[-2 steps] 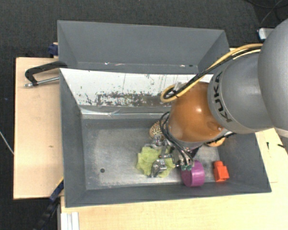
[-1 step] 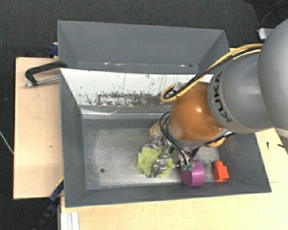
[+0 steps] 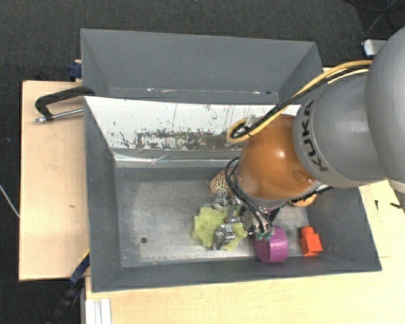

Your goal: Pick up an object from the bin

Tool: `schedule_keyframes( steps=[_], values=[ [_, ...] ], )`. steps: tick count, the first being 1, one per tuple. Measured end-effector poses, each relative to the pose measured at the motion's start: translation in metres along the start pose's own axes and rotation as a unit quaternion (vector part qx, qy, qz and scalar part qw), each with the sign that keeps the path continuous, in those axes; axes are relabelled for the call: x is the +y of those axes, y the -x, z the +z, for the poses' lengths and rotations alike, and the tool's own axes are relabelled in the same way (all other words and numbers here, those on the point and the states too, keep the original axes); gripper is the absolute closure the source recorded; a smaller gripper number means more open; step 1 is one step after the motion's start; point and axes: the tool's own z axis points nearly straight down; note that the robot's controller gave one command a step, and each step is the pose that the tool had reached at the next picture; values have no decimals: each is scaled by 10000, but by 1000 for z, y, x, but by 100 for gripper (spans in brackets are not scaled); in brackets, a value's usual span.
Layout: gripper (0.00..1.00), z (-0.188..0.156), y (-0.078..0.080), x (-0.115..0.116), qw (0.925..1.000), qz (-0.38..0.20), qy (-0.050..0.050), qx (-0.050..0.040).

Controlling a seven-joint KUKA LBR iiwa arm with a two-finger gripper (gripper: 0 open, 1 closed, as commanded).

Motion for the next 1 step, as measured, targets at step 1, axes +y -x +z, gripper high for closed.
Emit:
schedule_keyframes(
  steps=[1],
  values=[
    [100,-17,-2,0,10000,-2,-2,30]
  ],
)
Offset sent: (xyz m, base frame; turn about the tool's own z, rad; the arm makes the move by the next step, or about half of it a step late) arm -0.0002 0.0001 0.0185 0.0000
